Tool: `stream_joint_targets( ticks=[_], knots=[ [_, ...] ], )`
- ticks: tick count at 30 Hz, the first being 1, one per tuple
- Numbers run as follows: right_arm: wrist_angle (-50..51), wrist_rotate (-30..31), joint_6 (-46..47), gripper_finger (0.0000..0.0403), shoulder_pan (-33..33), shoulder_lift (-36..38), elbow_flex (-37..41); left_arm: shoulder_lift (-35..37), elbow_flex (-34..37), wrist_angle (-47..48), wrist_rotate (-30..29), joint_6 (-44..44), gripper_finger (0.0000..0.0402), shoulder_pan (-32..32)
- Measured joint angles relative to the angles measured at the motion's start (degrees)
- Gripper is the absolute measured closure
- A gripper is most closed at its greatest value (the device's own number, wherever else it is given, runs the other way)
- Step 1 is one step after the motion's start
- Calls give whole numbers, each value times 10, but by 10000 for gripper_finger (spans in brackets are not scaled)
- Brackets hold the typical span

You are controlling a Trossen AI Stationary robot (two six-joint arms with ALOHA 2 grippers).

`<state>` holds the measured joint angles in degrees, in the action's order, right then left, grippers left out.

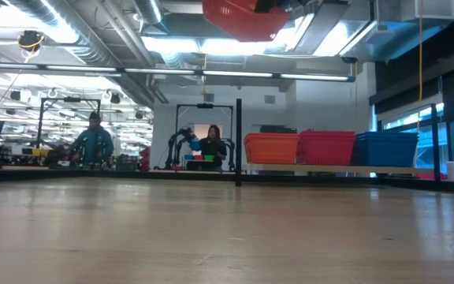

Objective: Stack baskets on shelf by color
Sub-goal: Stack the right orange basket on top of the stacked orange baskets on the shelf

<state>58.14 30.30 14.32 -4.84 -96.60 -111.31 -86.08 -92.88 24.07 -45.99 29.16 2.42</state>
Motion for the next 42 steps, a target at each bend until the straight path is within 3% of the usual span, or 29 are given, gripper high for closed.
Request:
stream_joint_targets(
  ticks=[7,15,23,26,30,33,37,42],
  knots=[
    [-1,0,-6,400,0,0,0,0,0,-6,3,4,321,6],
    [4,11,2,401,-11,2,-1,7,1,-86,-43,112,319,-12],
    [26,34,-5,402,-20,11,0,43,-1,-112,-51,114,319,-41],
    [32,43,10,403,-30,16,-1,51,1,-110,-55,120,319,-57],
    [40,39,102,403,-65,16,0,65,-1,-113,-116,120,319,-75],
    [75,-20,175,403,-109,17,0,76,-1,-109,-170,121,319,-83],
    [102,-82,201,403,-185,15,5,81,1,-93,-216,121,319,-85],
    [79,-221,232,403,-279,13,49,90,0,-91,-231,123,319,-86]
  ],
)
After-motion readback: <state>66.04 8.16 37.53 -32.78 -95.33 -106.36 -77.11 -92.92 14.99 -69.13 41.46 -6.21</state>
